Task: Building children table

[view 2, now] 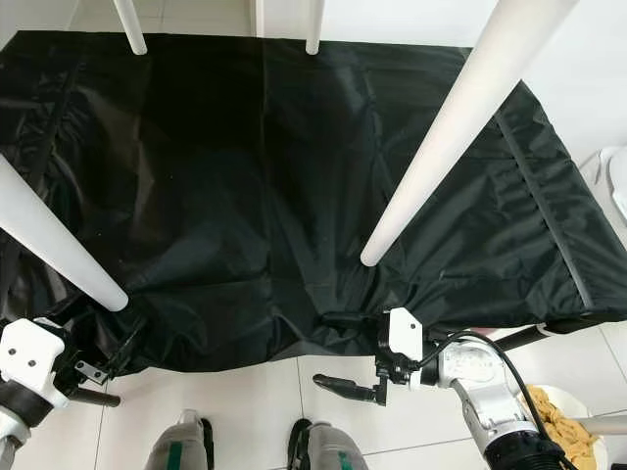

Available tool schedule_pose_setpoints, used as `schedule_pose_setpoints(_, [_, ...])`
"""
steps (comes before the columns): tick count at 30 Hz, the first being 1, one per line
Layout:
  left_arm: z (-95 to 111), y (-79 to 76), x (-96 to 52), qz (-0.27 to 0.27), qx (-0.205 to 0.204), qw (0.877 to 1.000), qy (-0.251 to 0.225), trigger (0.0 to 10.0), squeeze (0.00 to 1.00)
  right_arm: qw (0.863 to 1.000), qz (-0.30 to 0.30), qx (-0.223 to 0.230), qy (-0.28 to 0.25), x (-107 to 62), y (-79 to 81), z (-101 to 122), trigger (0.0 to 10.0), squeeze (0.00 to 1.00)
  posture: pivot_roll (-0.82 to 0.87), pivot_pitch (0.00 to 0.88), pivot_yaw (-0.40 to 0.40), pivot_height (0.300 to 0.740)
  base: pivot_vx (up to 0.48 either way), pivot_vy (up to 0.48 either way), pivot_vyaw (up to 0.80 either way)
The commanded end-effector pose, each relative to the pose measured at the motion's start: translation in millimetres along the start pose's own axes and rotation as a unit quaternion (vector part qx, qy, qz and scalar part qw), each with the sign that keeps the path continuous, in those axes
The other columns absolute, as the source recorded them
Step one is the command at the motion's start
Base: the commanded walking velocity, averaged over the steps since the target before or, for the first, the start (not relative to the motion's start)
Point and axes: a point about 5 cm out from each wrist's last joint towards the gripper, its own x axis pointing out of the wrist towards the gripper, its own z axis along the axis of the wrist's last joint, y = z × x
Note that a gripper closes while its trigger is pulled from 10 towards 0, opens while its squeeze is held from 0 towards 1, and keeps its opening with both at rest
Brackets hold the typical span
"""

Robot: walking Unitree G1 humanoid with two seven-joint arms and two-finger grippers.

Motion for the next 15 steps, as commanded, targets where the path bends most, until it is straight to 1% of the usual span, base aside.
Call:
schedule_pose_setpoints(1, [-3.5,-5.2,-1.6,-0.034,-0.001,0.999,0.009,10.0,0.0,0.999,0.033,0.03,0.027,-1.1,13.4,-13.3,10.0,0.0,0.21,0.173,-0.074,0.74,0.0,0.0,0.0])
schedule_pose_setpoints(2, [-1.2,-2.6,-0.6,-0.03,0.0,1.0,0.003,10.0,0.0,0.999,0.032,0.027,0.026,-1.2,11.5,-12.9,10.0,0.0,0.21,0.17,-0.078,0.74,0.0,0.0,0.0])
schedule_pose_setpoints(3, [3.0,0.4,0.6,-0.024,0.003,1.0,-0.007,10.0,0.0,1.0,0.02,0.018,0.017,-0.3,6.2,-10.5,10.0,0.0,0.21,0.168,-0.078,0.74,0.0,0.0,0.0])
schedule_pose_setpoints(4, [3.0,0.4,0.6,-0.024,0.003,1.0,-0.007,10.0,0.0,1.0,0.02,0.018,0.017,-0.3,6.2,-10.5,10.0,0.0,0.21,0.168,-0.078,0.74,0.0,0.0,0.0])
schedule_pose_setpoints(6, [9.0,4.7,2.7,-0.018,0.011,1.0,-0.017,10.0,0.0,1.0,-0.007,0.005,-0.002,1.6,-4.2,-5.0,10.0,0.0,0.21,0.161,-0.076,0.74,0.0,0.0,0.0])
schedule_pose_setpoints(7, [9.0,4.7,2.7,-0.018,0.011,1.0,-0.017,10.0,0.0,1.0,-0.007,0.005,-0.002,1.6,-4.2,-5.0,10.0,0.0,0.21,0.161,-0.076,0.74,0.0,0.0,0.0])
schedule_pose_setpoints(9, [18.3,12.5,6.5,-0.01,0.018,0.999,-0.026,10.0,0.0,0.998,-0.054,-0.011,-0.033,1.1,-21.4,7.0,10.0,0.0,0.21,0.154,-0.067,0.74,0.0,0.0,0.0])
schedule_pose_setpoints(10, [18.3,12.5,6.5,-0.01,0.018,0.999,-0.026,10.0,0.0,0.998,-0.054,-0.011,-0.033,1.1,-21.4,7.0,10.0,0.0,0.21,0.154,-0.067,0.74,0.0,0.0,0.0])
schedule_pose_setpoints(11, [22.3,15.7,8.0,-0.006,0.02,0.999,-0.031,10.0,0.0,0.997,-0.068,-0.015,-0.045,0.9,-27.2,11.9,10.0,0.0,0.21,0.153,-0.066,0.74,0.0,0.0,0.0])
schedule_pose_setpoints(13, [24.6,17.6,8.9,-0.003,0.021,0.999,-0.033,10.0,0.0,0.996,-0.074,-0.016,-0.052,1.0,-30.2,14.5,10.0,0.0,0.21,0.152,-0.064,0.74,0.0,0.0,0.0])
schedule_pose_setpoints(14, [30.5,22.0,12.8,-0.003,0.022,0.999,-0.04,10.0,0.0,0.995,-0.072,-0.02,-0.069,2.7,-33.2,21.7,10.0,0.0,0.21,0.142,-0.051,0.74,0.0,0.0,0.0])
schedule_pose_setpoints(15, [30.5,22.0,12.8,-0.003,0.022,0.999,-0.04,10.0,0.0,0.995,-0.072,-0.02,-0.069,2.7,-33.2,21.7,10.0,0.0,0.21,0.142,-0.051,0.74,0.0,0.0,0.0])
